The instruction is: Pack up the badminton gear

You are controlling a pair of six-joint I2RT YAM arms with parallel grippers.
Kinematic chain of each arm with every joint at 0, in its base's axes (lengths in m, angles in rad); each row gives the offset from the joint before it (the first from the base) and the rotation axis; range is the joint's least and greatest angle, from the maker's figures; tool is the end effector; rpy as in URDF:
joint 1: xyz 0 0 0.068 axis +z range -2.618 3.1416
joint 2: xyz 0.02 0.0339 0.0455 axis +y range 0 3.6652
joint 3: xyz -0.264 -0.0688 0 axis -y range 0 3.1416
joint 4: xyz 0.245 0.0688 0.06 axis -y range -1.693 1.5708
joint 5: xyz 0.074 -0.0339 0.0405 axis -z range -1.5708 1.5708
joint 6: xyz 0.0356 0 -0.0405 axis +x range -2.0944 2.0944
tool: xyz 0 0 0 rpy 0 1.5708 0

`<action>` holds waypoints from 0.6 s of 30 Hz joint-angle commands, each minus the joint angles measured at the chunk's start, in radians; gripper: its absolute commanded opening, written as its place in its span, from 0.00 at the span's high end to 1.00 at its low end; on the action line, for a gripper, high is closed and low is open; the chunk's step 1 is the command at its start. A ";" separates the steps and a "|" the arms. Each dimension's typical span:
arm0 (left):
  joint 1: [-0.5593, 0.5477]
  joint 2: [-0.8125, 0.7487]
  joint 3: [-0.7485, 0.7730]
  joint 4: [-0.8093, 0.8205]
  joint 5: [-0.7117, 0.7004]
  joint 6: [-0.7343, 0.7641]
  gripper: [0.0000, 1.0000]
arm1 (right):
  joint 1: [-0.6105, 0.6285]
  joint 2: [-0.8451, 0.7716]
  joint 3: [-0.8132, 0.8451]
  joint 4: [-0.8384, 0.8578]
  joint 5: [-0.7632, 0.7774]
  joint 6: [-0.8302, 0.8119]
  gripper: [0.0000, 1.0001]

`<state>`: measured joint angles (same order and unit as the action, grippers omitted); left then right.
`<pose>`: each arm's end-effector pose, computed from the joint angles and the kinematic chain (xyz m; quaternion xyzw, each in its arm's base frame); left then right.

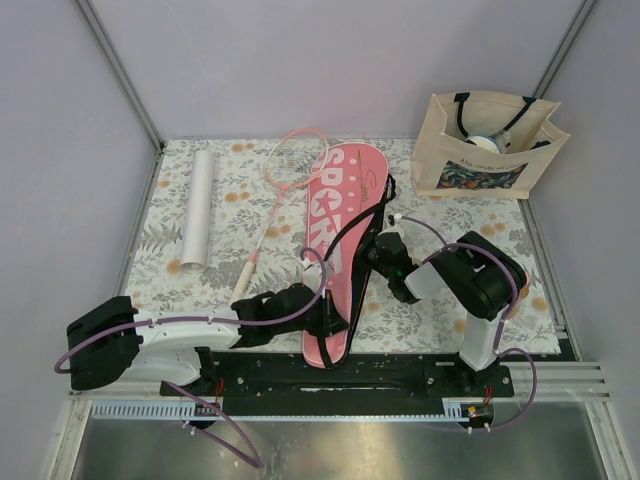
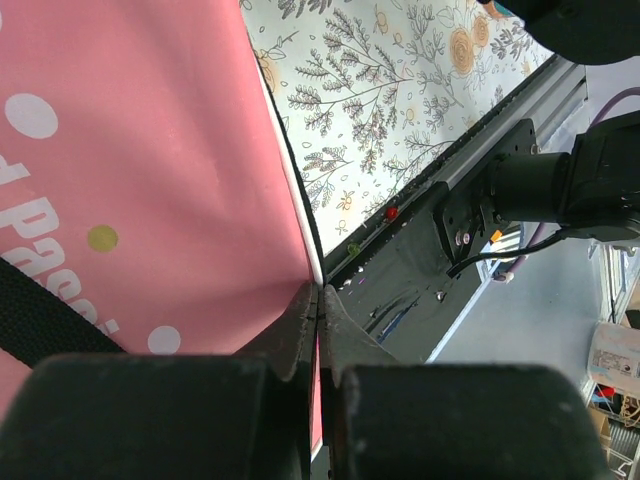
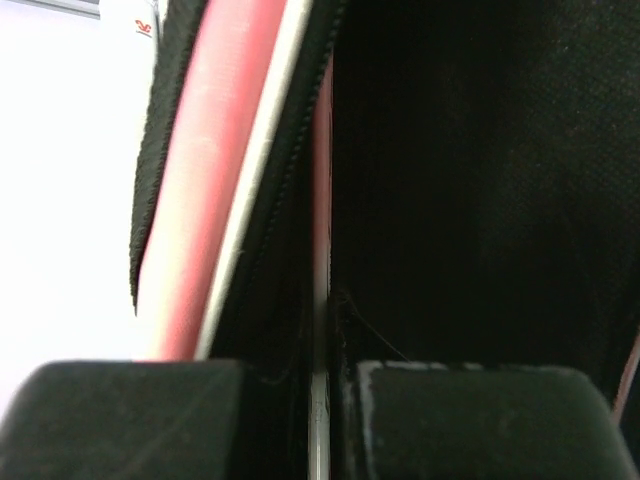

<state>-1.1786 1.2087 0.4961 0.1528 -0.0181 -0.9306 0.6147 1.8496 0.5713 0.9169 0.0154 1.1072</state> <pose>0.0938 -0.2252 0.1874 0.1039 0.8687 -0.4172 0.2459 0.2644 0.1860 0.1113 0.2048 0.7968 0.4271 0.3753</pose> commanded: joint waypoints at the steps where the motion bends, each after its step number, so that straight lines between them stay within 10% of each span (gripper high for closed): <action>1: -0.026 0.005 -0.005 0.073 0.024 -0.020 1.00 | 0.022 0.028 0.065 0.177 0.112 0.029 1.00; 6: -0.026 -0.003 0.035 -0.041 -0.057 0.015 0.97 | 0.026 0.008 0.039 0.159 0.095 0.049 0.79; 13: -0.026 -0.037 0.154 -0.255 -0.167 0.096 0.54 | 0.028 -0.237 -0.031 -0.199 0.077 -0.015 0.50; 18: -0.024 -0.038 0.265 -0.422 -0.255 0.174 0.42 | 0.028 -0.404 -0.010 -0.543 0.096 -0.073 0.41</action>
<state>-1.2015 1.1984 0.6548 -0.1360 -0.1600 -0.8417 0.6369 1.5768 0.5232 0.6464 0.0685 1.0950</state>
